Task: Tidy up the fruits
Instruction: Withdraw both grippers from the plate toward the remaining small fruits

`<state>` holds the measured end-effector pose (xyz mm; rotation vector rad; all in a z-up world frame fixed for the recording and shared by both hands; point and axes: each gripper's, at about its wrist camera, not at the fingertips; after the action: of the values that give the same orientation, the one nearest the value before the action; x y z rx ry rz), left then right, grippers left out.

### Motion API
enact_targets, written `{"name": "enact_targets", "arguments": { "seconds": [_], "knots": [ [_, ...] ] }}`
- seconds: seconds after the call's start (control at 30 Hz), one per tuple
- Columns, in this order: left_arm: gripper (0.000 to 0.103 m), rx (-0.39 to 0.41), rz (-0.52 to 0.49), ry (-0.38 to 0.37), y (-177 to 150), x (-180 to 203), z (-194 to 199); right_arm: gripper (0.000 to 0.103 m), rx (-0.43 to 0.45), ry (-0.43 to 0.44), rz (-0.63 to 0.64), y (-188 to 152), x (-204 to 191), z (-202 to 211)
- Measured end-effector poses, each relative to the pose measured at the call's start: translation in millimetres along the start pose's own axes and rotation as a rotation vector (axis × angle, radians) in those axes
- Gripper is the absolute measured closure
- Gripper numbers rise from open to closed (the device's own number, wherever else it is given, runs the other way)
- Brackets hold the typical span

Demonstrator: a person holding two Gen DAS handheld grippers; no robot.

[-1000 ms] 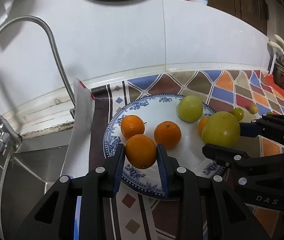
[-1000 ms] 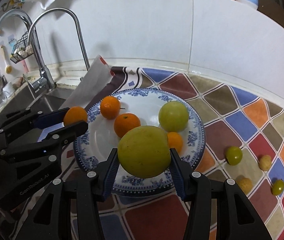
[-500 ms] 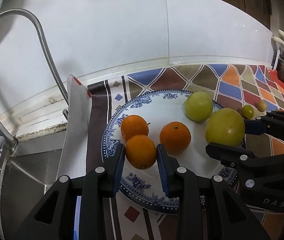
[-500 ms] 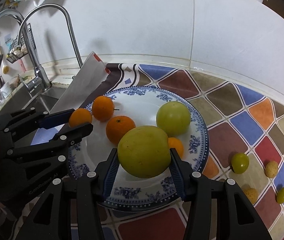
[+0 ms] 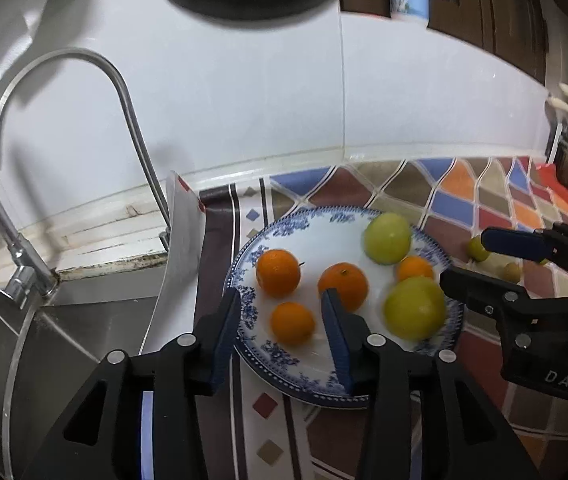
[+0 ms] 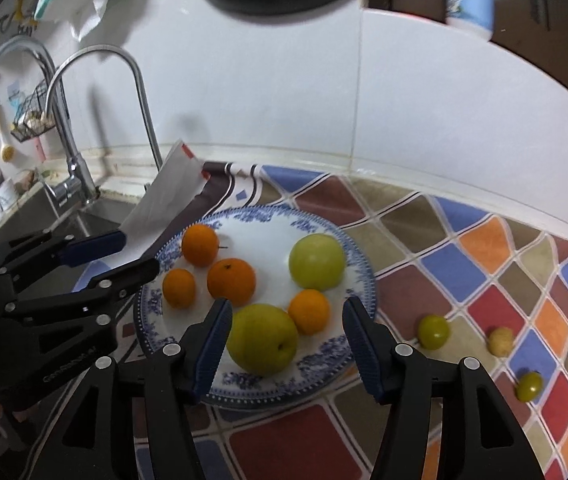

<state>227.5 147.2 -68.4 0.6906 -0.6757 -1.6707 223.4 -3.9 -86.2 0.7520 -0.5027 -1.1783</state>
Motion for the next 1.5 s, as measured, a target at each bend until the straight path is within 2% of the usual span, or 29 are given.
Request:
{"name": "enact_targets", "arguments": {
  "seconds": [0.27, 0.43, 0.6, 0.73, 0.9, 1.5],
  "knots": [
    [0.048, 0.056, 0.036, -0.001, 1, 14, 43, 0.045, 0.057, -0.008, -0.028, -8, 10, 41],
    [0.042, 0.091, 0.033, -0.004, -1, 28, 67, 0.039, 0.104, -0.026, -0.043, -15, 16, 70],
    [0.032, 0.132, 0.033, 0.001, -2, 42, 90, 0.039, 0.138, -0.045, -0.06, -24, 24, 96],
    [0.026, 0.156, 0.021, 0.004, -3, 53, 102, 0.034, 0.16, -0.06, -0.073, -31, 31, 112],
    [0.019, 0.173, 0.019, 0.003, -5, 68, 111, 0.034, 0.179, -0.076, -0.092, -40, 42, 128],
    [0.012, 0.216, 0.026, 0.026, -3, 137, 130, 0.034, 0.21, -0.099, -0.075, -61, 95, 165]
  ]
}}
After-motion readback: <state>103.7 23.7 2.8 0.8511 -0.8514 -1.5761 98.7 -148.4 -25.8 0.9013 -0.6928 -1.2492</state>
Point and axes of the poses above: each gripper's, at about its wrist camera, not at the fingertips, and z roughly against the way its jaws point, x to its right, y to its top, and after that the axes turned 2 degrees about -x, right-handed
